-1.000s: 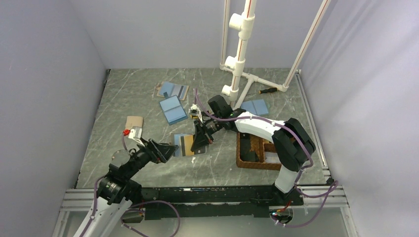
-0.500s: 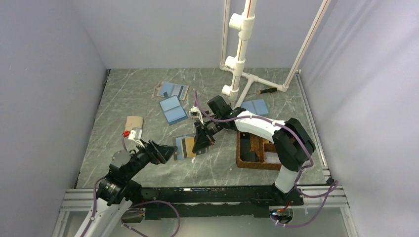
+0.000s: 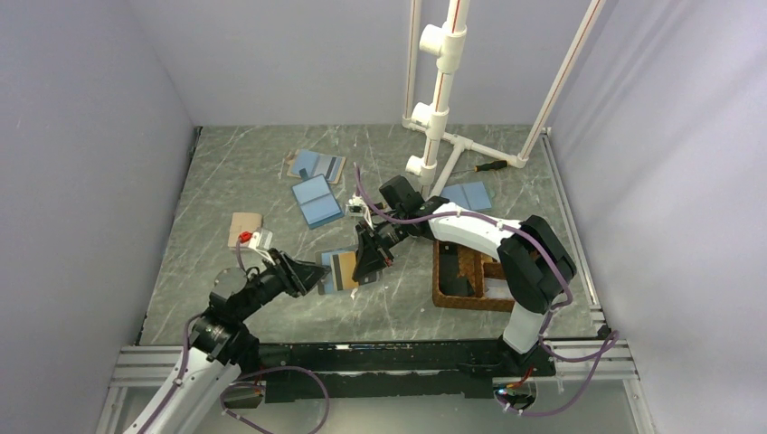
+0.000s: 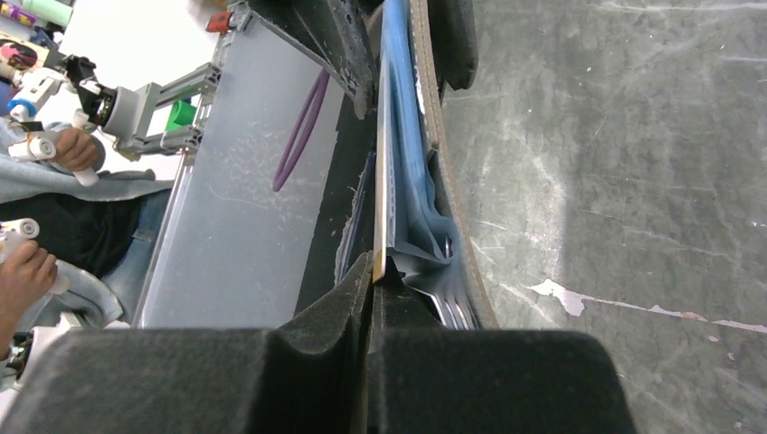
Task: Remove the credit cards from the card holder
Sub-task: Remove the credit card from the card holder.
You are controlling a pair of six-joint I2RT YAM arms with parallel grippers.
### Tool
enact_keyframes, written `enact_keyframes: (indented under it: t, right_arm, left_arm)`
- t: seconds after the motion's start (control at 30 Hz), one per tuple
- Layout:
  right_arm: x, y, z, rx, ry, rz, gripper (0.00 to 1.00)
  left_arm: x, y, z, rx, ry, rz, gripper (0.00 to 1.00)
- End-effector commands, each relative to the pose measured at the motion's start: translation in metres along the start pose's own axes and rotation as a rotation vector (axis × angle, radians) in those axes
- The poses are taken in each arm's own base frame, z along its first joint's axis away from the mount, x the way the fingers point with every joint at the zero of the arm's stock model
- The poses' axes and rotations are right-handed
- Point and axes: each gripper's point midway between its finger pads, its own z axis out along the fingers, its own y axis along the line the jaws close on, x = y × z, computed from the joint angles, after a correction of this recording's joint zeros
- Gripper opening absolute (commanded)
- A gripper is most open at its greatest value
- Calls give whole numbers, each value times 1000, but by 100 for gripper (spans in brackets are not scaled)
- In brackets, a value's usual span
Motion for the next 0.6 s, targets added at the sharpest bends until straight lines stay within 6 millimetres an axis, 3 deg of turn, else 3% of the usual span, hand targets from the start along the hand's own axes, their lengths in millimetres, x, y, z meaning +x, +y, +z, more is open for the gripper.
enact_keyframes:
  t: [0.0,0.03,0.07,0.13,0.57]
  right_arm:
    - [-18,8,-1,-46,-23,-84,0]
    - [-18,7,-1,-41,-23,-83,0]
    - [-18,7,-1,-40,-21,-84,0]
    - [-18,6,-1,-34,-17,-86,0]
    - [-14,-6,-6,20,5,-99,0]
  left_arm:
    - [-11,-24,3,117,-26,41,34]
    - [-10,-25,3,125,-23,46,26]
    - [-9,-25,3,128,-19,48,10]
    - [-9,-26,2,132,-18,56,0]
    - [-18,-24,-20,90,-106,90,0]
